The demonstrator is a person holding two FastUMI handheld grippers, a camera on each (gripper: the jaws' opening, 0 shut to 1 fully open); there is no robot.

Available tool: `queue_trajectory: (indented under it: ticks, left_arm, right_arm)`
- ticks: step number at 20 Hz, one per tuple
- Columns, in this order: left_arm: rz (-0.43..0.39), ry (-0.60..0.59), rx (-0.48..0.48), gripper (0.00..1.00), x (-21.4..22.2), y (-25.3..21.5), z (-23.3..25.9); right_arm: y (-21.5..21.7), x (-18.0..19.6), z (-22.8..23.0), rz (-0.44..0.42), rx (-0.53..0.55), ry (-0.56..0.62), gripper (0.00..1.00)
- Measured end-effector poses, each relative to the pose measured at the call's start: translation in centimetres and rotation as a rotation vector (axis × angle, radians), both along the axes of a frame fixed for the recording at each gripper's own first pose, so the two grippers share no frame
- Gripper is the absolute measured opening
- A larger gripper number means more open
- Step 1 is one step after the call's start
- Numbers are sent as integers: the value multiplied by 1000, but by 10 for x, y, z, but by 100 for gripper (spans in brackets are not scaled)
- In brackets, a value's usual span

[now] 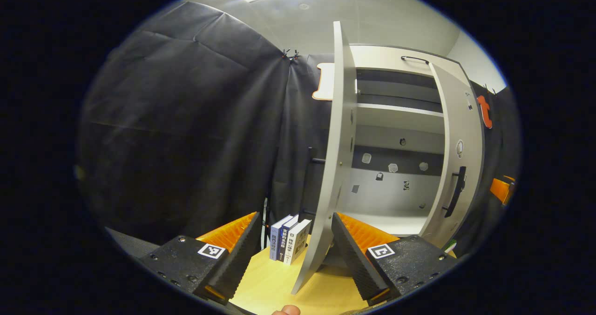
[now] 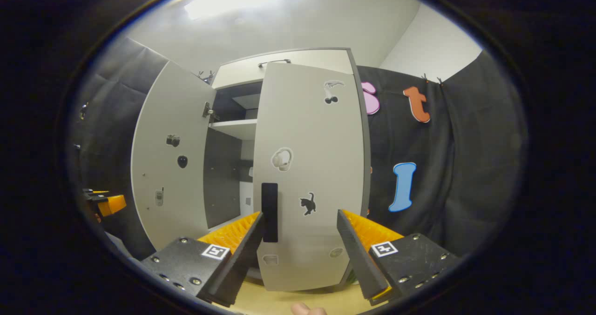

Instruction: Grasp the bottle in the cabinet with the left hand and place it on the coaster, then close the right door with the right hand and the left door with the left hand.

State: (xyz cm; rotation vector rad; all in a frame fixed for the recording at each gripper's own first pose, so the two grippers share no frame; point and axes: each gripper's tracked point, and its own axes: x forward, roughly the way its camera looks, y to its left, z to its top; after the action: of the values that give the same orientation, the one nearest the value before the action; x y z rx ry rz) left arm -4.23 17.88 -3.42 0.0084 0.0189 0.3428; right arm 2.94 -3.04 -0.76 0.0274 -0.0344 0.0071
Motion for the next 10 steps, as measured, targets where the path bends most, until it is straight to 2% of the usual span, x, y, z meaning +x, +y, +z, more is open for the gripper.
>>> queue_trajectory:
  ticks: [3,5,6,7,8,10]
  left_arm:
    - [22,4,-12,93,11,9,-6]
    - [45,-5,-11,93,15,17,-7]
    - [50,-15,-11,96,18,20,-6]
    - [51,-15,-11,93,21,22,-7]
    - [57,-12,-7,97,23,25,-10]
    - [66,-4,0,93,26,31,-12]
  right_arm:
    - [-6,-2,4,-23,-3,-7,98]
    - [-12,-3,6,-42,-8,-10,95]
    - [-14,-2,6,-52,-9,-9,95]
    - [-16,-2,6,-59,-7,-8,95]
    - [-16,-1,5,-62,-3,-4,95]
    - [-13,1,3,-61,7,4,94]
